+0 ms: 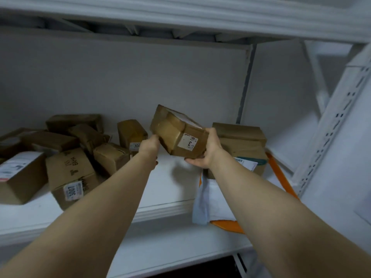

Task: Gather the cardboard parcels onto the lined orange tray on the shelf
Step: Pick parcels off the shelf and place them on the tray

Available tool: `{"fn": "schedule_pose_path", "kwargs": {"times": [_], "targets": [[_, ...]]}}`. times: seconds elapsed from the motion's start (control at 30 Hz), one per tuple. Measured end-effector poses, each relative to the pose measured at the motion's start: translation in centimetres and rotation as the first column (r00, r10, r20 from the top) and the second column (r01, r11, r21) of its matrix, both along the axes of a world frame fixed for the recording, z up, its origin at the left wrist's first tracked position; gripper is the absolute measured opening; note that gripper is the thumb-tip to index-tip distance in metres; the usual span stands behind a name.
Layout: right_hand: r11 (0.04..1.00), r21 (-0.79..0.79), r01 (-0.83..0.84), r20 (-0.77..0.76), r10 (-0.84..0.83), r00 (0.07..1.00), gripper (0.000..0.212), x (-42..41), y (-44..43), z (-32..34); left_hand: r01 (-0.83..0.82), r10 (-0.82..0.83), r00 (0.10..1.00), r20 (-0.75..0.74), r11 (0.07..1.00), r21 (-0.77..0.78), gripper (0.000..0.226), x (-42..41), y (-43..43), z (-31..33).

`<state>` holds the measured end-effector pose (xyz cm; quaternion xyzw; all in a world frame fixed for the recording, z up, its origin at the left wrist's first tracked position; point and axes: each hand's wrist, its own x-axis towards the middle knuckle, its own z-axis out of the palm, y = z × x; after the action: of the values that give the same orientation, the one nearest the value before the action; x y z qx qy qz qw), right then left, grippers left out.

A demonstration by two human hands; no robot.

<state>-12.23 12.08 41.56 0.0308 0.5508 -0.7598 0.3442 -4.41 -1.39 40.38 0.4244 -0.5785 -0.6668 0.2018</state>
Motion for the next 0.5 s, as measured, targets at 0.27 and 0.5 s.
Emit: {"fn": "schedule_pose_path", "kwargs": {"times": [0.27,0.5], "targets": [[0.979,0.094,-0.181,0.060,0.176,0.983,0.048,3.0,4.6,-1.0,-0.175,0.177,0.960,-0.219,0.984,0.027,0.061,5.6,2.7,0.0],[0.965,0.177,-0.196,0.050,0.190,0.980,0.047,4.4,7.1,-2.4,-0.243,0.253,0.935,-0.247,0.967,0.070,0.034,7.8,4.9,0.3]]}}
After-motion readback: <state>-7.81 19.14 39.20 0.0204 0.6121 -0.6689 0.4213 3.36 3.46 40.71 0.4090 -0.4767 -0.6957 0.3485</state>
